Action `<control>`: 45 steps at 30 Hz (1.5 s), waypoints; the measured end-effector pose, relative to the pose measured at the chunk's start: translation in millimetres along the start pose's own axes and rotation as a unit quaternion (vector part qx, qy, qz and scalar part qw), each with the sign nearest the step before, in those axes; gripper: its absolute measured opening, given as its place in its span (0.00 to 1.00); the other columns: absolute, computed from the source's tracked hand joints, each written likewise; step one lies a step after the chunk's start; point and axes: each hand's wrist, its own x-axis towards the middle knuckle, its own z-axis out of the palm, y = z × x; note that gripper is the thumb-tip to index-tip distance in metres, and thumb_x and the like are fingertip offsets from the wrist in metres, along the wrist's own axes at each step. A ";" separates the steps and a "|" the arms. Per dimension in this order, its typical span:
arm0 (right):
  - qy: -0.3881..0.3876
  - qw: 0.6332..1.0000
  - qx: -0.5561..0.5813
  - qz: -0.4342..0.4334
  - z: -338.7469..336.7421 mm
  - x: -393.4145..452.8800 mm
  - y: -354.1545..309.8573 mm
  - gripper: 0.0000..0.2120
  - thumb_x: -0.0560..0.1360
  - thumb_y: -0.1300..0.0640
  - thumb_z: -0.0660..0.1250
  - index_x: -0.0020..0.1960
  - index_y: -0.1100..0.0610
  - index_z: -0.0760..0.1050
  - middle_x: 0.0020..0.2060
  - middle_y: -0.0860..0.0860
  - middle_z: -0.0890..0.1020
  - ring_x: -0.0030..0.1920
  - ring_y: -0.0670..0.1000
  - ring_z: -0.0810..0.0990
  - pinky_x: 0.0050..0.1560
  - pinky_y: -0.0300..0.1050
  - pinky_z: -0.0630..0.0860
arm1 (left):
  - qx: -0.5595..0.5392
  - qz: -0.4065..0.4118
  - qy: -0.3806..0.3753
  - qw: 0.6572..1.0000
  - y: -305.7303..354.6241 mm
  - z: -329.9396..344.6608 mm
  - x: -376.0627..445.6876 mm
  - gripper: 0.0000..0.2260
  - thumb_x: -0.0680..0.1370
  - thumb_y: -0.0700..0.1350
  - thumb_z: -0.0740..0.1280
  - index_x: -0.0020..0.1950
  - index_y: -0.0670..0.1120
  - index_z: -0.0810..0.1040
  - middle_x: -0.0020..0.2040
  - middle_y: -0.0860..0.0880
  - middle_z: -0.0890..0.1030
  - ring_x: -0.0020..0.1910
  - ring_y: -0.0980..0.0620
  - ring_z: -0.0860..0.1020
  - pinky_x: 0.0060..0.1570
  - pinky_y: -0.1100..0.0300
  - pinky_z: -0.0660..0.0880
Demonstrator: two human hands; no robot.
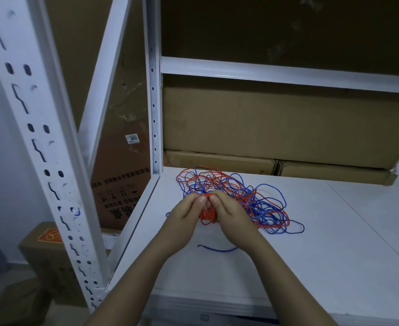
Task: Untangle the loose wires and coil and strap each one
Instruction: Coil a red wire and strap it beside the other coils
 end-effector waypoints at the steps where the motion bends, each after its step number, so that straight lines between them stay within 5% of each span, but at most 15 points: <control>1: 0.018 1.000 -0.001 0.002 2.6 -1.5 0.7 0.11 0.83 0.56 0.54 0.47 0.56 0.72 0.37 0.50 0.77 0.39 0.47 0.74 0.43 0.45 0.71 | -0.030 -0.019 0.009 0.999 -0.3 3.6 0.9 0.11 0.83 0.45 0.57 0.45 0.48 0.77 0.42 0.54 0.79 0.42 0.62 0.77 0.45 0.70 0.72; 7: 0.055 0.978 -0.196 -0.049 7.0 -3.5 12.4 0.09 0.83 0.50 0.51 0.49 0.51 0.67 0.37 0.48 0.78 0.39 0.54 0.76 0.38 0.50 0.68 | -0.121 -0.045 0.026 0.991 1.4 4.2 5.0 0.13 0.83 0.44 0.57 0.45 0.42 0.79 0.42 0.47 0.81 0.42 0.55 0.79 0.45 0.67 0.75; 11: 0.009 0.998 -0.061 -0.033 9.4 -1.9 17.3 0.10 0.83 0.52 0.53 0.55 0.49 0.73 0.42 0.50 0.81 0.43 0.51 0.79 0.47 0.51 0.74 | -0.145 -0.042 0.020 0.988 3.0 -1.1 6.0 0.17 0.82 0.47 0.55 0.39 0.38 0.72 0.35 0.44 0.75 0.37 0.52 0.76 0.41 0.63 0.75; 17: 0.058 0.991 0.120 0.009 16.4 0.0 28.4 0.04 0.79 0.53 0.62 0.53 0.49 0.71 0.28 0.50 0.74 0.33 0.46 0.75 0.40 0.39 0.72 | -0.076 -0.026 -0.015 0.997 7.5 -8.4 9.2 0.19 0.84 0.45 0.52 0.34 0.43 0.67 0.27 0.53 0.69 0.28 0.60 0.69 0.34 0.72 0.68; 20: 0.080 0.976 0.203 0.022 21.0 1.0 31.2 0.11 0.75 0.48 0.63 0.49 0.55 0.68 0.26 0.49 0.74 0.31 0.47 0.74 0.40 0.39 0.74 | -0.185 -0.056 -0.023 0.981 10.6 -7.6 9.3 0.17 0.84 0.45 0.54 0.35 0.44 0.67 0.28 0.52 0.71 0.29 0.56 0.71 0.35 0.67 0.73; 23: 0.083 0.974 0.211 0.017 28.7 0.6 39.4 0.09 0.79 0.53 0.61 0.45 0.58 0.67 0.27 0.48 0.74 0.32 0.49 0.73 0.44 0.45 0.74 | -0.309 -0.080 -0.019 0.947 8.8 -6.4 14.0 0.16 0.84 0.47 0.52 0.38 0.44 0.67 0.43 0.45 0.84 0.44 0.52 0.83 0.42 0.62 0.79; 26: 0.062 0.989 0.135 0.024 35.2 -8.5 52.7 0.06 0.81 0.60 0.58 0.45 0.55 0.70 0.30 0.47 0.74 0.34 0.47 0.73 0.41 0.37 0.71 | -0.322 -0.081 0.007 0.943 3.4 -7.5 19.8 0.15 0.84 0.49 0.51 0.41 0.46 0.67 0.57 0.44 0.83 0.59 0.57 0.79 0.59 0.60 0.71; 31: -0.001 1.000 0.004 0.008 36.7 -19.0 61.1 0.08 0.80 0.55 0.61 0.48 0.41 0.72 0.35 0.47 0.76 0.38 0.48 0.76 0.38 0.36 0.70 | -0.085 -0.092 0.100 0.987 -12.0 -4.5 23.7 0.19 0.85 0.50 0.50 0.55 0.44 0.78 0.48 0.57 0.82 0.44 0.71 0.79 0.38 0.79 0.71; 33: -0.005 0.999 -0.038 -0.025 34.1 -19.8 59.0 0.04 0.78 0.54 0.62 0.48 0.46 0.75 0.35 0.44 0.77 0.38 0.45 0.75 0.36 0.33 0.68 | 0.028 -0.076 0.085 0.993 -23.6 -4.3 25.0 0.18 0.84 0.50 0.49 0.61 0.44 0.74 0.54 0.53 0.80 0.57 0.62 0.77 0.56 0.67 0.74; 35: -0.001 0.997 -0.046 -0.055 30.8 -18.4 55.8 0.04 0.76 0.54 0.63 0.47 0.50 0.77 0.36 0.44 0.79 0.39 0.44 0.76 0.37 0.33 0.70 | 0.190 -0.068 0.014 0.979 -34.9 -3.1 24.7 0.18 0.84 0.49 0.47 0.68 0.46 0.70 0.60 0.51 0.76 0.68 0.49 0.69 0.73 0.49 0.56; 36: 0.007 0.997 -0.037 -0.061 28.3 -16.9 54.2 0.04 0.75 0.55 0.65 0.47 0.51 0.78 0.37 0.44 0.80 0.39 0.44 0.77 0.39 0.36 0.73 | 0.250 -0.052 -0.012 0.967 -40.9 -2.5 24.4 0.18 0.84 0.48 0.46 0.68 0.49 0.69 0.61 0.52 0.75 0.70 0.49 0.67 0.75 0.49 0.48; 39: 0.070 0.993 -0.035 -0.092 17.2 -12.4 53.7 0.05 0.75 0.62 0.67 0.47 0.55 0.81 0.38 0.47 0.81 0.39 0.46 0.77 0.41 0.44 0.75 | 0.296 -0.013 -0.038 0.954 -46.3 -3.0 19.9 0.13 0.84 0.49 0.47 0.45 0.59 0.66 0.43 0.62 0.76 0.56 0.59 0.75 0.74 0.53 0.42; 42: 0.094 0.983 -0.091 -0.131 11.7 -10.3 53.3 0.05 0.74 0.63 0.69 0.48 0.57 0.81 0.38 0.47 0.78 0.38 0.45 0.74 0.41 0.39 0.73 | 0.296 -0.030 -0.088 0.951 -55.9 -6.1 17.5 0.14 0.84 0.52 0.48 0.46 0.55 0.70 0.42 0.57 0.81 0.52 0.63 0.76 0.73 0.50 0.54; 45: 0.139 0.973 -0.112 -0.147 9.5 -6.0 51.3 0.02 0.74 0.61 0.69 0.46 0.58 0.81 0.39 0.49 0.78 0.40 0.44 0.73 0.42 0.34 0.70 | 0.182 -0.082 -0.102 0.975 -58.1 -9.2 12.3 0.16 0.83 0.54 0.51 0.44 0.51 0.74 0.36 0.52 0.81 0.42 0.55 0.80 0.54 0.50 0.75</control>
